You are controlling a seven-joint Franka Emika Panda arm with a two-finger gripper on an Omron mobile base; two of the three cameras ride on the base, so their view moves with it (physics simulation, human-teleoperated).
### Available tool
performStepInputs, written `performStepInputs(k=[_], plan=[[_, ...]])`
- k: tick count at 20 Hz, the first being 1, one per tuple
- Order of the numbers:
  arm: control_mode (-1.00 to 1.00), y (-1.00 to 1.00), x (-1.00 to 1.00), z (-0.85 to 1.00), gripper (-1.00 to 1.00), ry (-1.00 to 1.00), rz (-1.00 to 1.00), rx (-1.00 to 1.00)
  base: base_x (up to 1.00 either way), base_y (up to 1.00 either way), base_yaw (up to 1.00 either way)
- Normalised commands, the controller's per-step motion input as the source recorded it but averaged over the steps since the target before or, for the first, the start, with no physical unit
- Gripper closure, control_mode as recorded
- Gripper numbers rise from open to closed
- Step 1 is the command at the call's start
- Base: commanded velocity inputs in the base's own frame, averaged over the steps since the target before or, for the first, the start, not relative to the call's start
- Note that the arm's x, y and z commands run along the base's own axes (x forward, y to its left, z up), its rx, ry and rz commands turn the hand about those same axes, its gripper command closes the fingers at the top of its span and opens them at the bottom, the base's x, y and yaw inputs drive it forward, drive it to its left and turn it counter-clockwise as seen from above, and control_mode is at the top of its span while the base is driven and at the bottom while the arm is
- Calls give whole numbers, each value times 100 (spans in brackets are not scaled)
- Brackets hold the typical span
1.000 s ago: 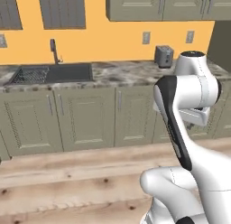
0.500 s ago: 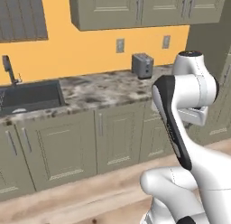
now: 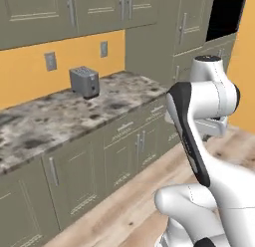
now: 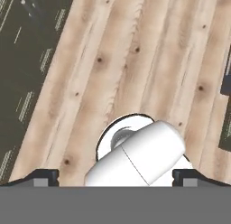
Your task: Place one of the steaks on the plate and the other in the bowl. Then place the bowl in the fridge.
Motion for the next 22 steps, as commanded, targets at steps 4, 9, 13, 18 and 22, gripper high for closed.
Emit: performStepInputs(k=[4, 9, 13, 18, 22], plan=[[100, 0, 0, 0, -100, 0, 0, 0, 16, -58, -73], [100, 0, 0, 0, -100, 0, 0, 0, 37, -43, -69], [100, 0, 0, 0, -100, 0, 0, 0, 77, -21, -57], [100, 0, 0, 0, -100, 0, 0, 0, 93, 4, -53], [100, 0, 0, 0, -100, 0, 0, 0, 100, 16, -50]])
